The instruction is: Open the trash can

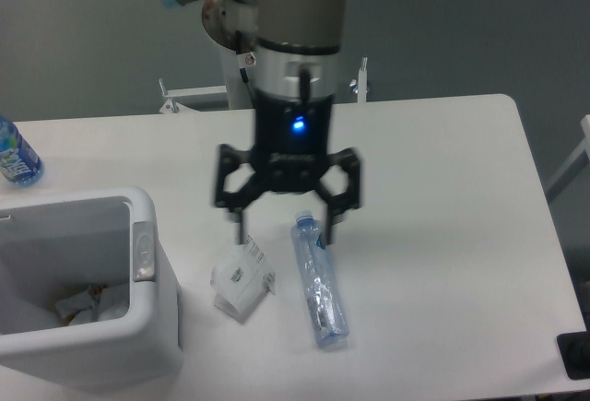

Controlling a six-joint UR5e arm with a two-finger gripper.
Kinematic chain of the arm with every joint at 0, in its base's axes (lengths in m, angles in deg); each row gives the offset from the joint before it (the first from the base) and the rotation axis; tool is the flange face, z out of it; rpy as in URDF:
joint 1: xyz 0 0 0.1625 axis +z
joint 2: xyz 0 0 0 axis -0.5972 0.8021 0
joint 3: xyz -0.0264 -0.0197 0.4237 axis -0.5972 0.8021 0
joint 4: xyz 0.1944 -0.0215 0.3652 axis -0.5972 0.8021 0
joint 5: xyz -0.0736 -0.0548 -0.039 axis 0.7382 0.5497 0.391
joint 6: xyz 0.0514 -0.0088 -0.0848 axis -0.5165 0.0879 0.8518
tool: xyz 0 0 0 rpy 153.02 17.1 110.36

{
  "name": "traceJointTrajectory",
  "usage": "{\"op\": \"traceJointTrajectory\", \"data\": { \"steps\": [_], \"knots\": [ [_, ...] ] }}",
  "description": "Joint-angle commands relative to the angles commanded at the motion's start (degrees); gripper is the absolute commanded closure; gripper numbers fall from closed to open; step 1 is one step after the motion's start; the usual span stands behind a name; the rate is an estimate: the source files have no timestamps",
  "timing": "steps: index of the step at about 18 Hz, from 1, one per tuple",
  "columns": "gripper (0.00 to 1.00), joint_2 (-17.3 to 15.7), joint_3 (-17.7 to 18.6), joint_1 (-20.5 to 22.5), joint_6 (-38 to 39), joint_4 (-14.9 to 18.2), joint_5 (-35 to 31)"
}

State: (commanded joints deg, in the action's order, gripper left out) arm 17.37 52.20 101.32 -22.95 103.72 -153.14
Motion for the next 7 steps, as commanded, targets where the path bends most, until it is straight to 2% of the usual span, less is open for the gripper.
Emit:
{"op": "traceJointTrajectory", "data": {
  "steps": [4,7],
  "knots": [
    [0.00,-0.09,1.76,0.88,-13.19,3.17,-8.18],
    [0.00,-0.44,2.29,2.54,-17.36,3.09,-9.08]
  ]
}}
